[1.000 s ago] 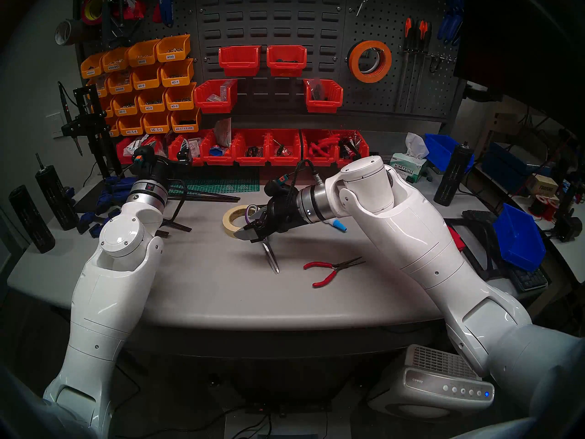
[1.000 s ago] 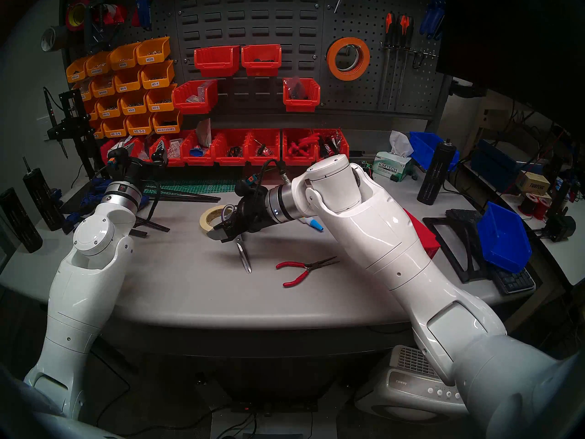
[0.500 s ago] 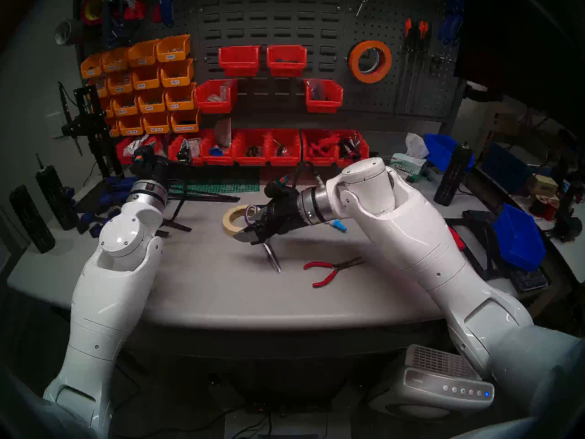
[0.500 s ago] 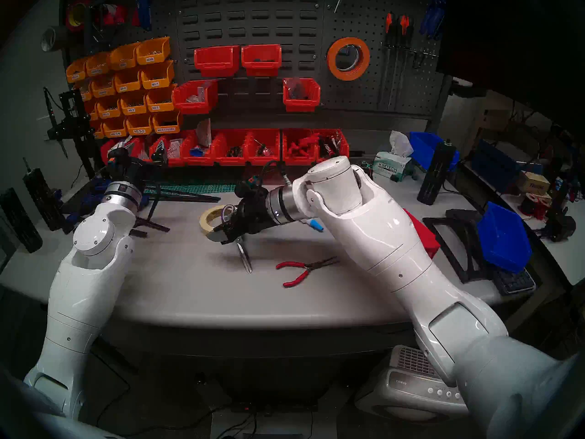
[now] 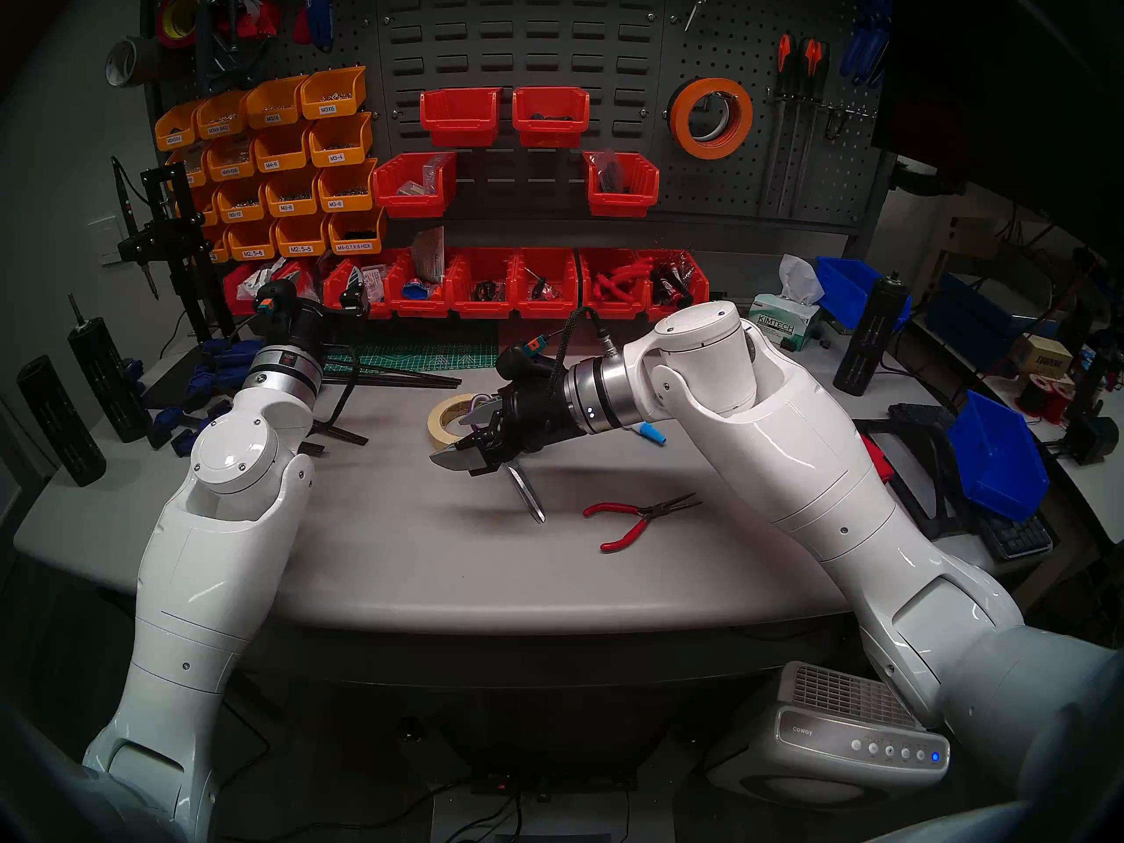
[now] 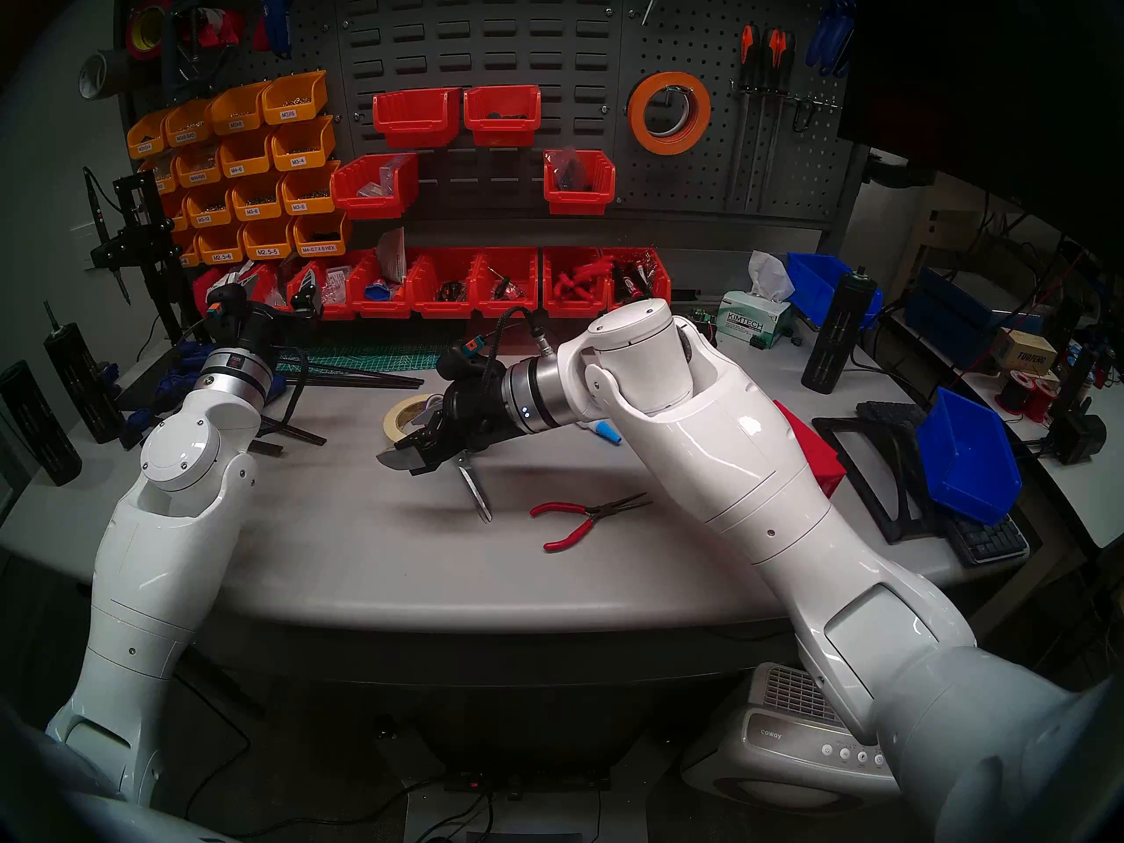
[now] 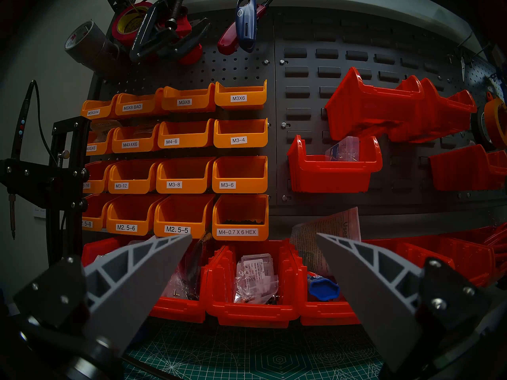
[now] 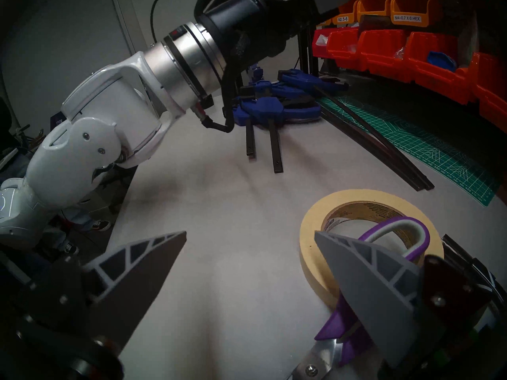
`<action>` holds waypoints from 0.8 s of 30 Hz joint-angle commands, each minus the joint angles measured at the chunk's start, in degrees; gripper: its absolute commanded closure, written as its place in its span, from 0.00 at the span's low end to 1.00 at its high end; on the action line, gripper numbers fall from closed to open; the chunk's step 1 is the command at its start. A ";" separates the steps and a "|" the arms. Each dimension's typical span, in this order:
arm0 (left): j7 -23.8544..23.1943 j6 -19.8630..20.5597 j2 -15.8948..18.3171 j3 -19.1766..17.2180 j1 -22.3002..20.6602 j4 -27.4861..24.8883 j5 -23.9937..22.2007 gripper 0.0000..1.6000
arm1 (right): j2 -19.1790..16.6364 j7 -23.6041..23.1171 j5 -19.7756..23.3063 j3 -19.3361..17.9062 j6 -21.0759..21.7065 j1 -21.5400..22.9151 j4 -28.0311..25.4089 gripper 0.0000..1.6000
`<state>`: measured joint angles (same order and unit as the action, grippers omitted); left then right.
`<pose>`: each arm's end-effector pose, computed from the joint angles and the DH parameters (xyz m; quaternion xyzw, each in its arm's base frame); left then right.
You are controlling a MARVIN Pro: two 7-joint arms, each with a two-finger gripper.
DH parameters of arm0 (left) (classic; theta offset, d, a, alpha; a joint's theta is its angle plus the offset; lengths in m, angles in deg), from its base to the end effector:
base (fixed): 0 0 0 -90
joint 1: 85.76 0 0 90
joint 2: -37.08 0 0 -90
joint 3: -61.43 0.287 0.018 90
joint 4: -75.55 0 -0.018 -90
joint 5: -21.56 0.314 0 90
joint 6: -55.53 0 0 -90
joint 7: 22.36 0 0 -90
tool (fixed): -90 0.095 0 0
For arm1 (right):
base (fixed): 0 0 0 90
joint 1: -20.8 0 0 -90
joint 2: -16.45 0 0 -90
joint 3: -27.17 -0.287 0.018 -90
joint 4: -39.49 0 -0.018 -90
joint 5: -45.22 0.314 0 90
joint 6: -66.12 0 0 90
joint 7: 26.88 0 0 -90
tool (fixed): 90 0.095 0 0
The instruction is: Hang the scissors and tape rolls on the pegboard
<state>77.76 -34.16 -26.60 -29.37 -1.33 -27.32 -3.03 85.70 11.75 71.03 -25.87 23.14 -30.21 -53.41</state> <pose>0.4370 0.1167 -0.1471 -0.5917 -0.0294 -0.8048 0.0360 0.4299 0.1698 -0.1390 -0.6790 -0.5045 -0.3600 0.3935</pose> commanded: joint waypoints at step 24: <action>0.15 -0.73 0.06 -0.75 -1.70 -1.69 -0.12 0.00 | 1.31 7.51 -0.14 -2.77 0.88 -1.25 -0.67 0.00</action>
<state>77.76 -34.16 -26.60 -29.37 -1.33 -27.32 -3.03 86.59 18.19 70.80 -27.70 23.14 -31.74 -52.60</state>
